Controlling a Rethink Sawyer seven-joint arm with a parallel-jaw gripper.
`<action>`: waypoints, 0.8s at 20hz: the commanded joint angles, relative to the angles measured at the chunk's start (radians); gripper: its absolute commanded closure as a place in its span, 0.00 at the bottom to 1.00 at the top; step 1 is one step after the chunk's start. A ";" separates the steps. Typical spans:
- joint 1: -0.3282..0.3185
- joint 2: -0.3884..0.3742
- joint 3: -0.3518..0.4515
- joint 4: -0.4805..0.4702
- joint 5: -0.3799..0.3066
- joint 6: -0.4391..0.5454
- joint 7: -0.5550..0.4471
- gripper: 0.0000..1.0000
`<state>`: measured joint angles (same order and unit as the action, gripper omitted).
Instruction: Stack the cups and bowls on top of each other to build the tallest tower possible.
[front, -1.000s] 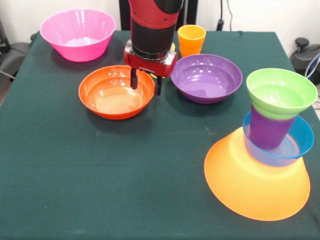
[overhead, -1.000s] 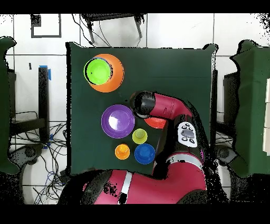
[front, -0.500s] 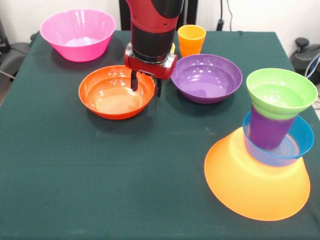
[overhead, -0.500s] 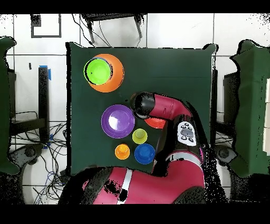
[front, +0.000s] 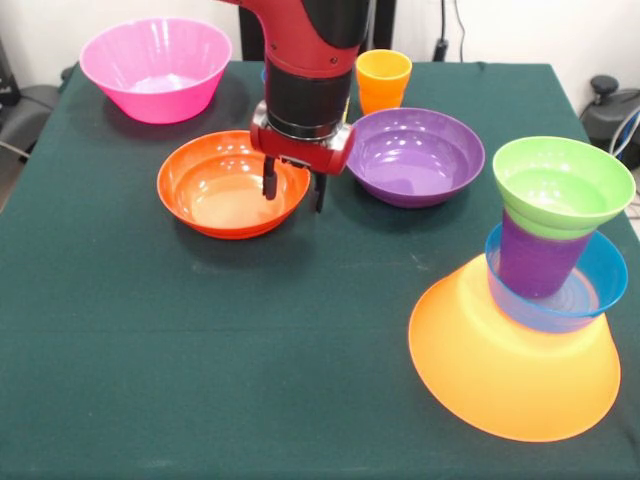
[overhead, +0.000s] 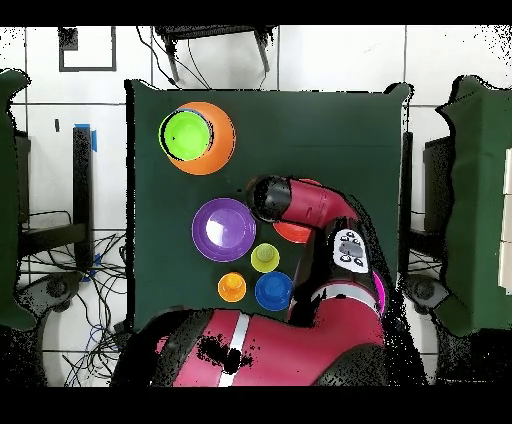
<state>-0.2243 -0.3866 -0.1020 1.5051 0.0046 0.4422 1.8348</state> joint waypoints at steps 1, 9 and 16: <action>0.039 0.067 0.053 -0.011 0.025 -0.066 0.180 0.00; 0.091 -0.009 -0.014 0.000 0.025 0.002 0.181 1.00; 0.101 -0.120 -0.018 -0.038 0.027 0.151 0.100 1.00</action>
<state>-0.1457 -0.4413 -0.1755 1.5074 0.0071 0.4295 1.8348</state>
